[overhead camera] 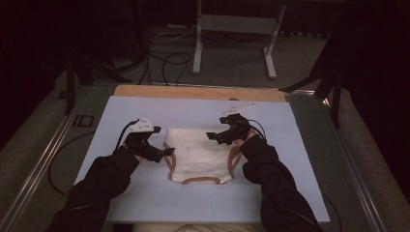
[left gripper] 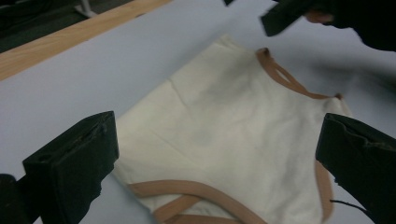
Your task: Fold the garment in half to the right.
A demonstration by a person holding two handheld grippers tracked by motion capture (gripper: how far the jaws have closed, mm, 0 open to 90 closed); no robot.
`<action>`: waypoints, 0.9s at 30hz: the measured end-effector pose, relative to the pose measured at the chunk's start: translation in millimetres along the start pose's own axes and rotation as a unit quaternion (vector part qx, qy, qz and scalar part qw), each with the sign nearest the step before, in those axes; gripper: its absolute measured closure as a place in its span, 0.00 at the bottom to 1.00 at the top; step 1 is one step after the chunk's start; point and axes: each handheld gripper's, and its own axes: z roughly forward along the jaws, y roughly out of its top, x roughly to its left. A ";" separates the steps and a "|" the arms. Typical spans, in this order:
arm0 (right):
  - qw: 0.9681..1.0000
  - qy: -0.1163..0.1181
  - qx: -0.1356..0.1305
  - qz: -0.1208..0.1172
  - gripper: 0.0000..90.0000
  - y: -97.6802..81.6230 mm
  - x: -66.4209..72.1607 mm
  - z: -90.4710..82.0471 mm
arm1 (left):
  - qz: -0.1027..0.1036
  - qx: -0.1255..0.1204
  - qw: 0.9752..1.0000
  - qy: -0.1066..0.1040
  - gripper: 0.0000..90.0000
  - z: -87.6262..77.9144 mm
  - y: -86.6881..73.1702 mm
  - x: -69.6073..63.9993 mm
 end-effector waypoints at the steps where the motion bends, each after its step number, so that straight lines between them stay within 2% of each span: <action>1: 1.000 0.006 -0.002 0.001 0.12 2.0 0.8 1.7 | 0.002 0.001 1.000 -0.005 0.00 0.3 -0.7 -1.7; 4: 1.000 0.013 -0.001 0.005 0.12 6.0 3.5 6.6 | 0.016 -0.001 1.000 -0.009 0.00 0.9 -4.3 -10.5; 13: 0.999 0.031 0.011 -0.007 0.12 16.8 11.6 25.6 | 0.027 -0.006 0.999 -0.032 0.01 -1.1 -13.1 -22.9; 15: 0.999 0.033 0.015 -0.011 0.15 19.4 13.5 28.8 | 0.034 -0.005 0.999 -0.037 0.01 -1.5 -15.3 -27.2; 21: 0.999 0.046 0.019 -0.017 0.15 26.1 21.0 39.5 | 0.054 0.003 0.997 -0.054 0.01 0.7 -20.7 -40.2; 27: 0.998 0.059 0.023 -0.021 0.15 29.5 27.6 50.5 | 0.066 0.005 0.996 -0.067 0.02 4.0 -26.1 -48.4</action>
